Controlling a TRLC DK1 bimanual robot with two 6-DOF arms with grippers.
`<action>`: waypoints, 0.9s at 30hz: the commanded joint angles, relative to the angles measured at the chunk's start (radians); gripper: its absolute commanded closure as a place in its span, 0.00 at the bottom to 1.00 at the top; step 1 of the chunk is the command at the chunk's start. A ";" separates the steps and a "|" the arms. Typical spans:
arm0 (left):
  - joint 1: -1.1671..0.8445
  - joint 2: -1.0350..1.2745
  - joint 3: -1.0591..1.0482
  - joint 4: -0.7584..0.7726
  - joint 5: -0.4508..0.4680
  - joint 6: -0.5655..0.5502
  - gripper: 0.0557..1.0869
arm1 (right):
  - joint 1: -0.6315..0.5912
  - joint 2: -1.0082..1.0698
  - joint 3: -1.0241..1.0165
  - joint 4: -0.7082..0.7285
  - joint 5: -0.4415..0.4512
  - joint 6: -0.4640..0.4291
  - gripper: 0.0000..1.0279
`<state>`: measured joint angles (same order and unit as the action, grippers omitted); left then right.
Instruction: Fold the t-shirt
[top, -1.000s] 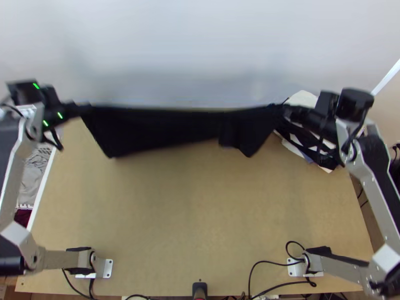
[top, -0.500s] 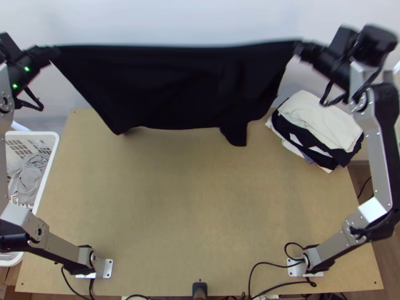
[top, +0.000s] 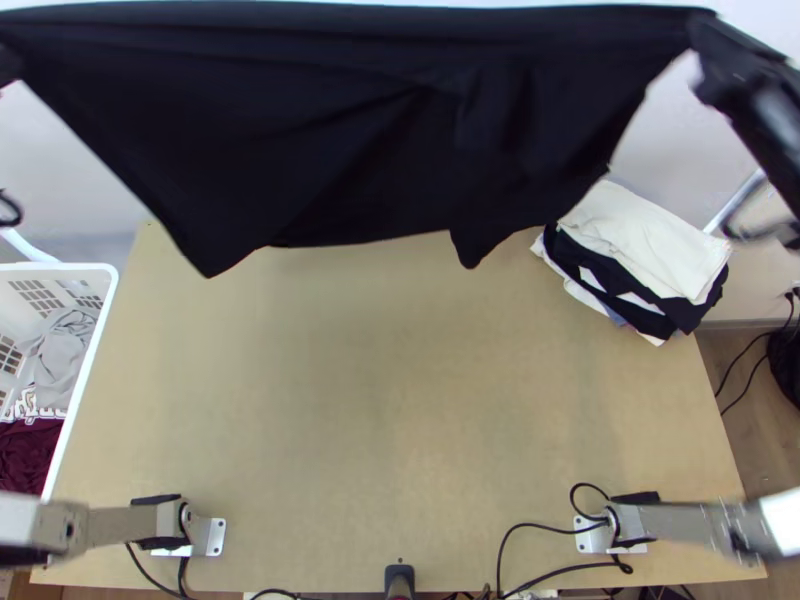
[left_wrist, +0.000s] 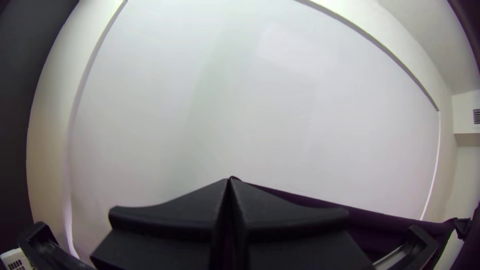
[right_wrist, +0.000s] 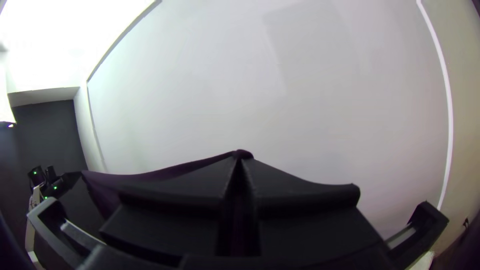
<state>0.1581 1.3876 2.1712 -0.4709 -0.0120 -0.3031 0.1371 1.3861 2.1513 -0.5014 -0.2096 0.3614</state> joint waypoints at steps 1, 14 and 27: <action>0.021 -0.136 -0.008 -0.009 -0.034 -0.005 0.96 | -0.017 -0.214 -0.105 0.009 0.030 -0.013 0.97; -0.071 -0.739 -0.625 -0.114 -0.006 -0.010 0.96 | -0.008 -0.661 -0.453 -0.215 0.029 -0.038 0.97; -0.103 -0.861 -1.194 -0.222 0.015 0.001 0.96 | 0.081 -0.730 -1.122 -0.034 0.027 0.040 0.97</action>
<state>0.0559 0.5426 1.0866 -0.7250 0.0040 -0.3027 0.1902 0.6720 1.1416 -0.6189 -0.1944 0.3668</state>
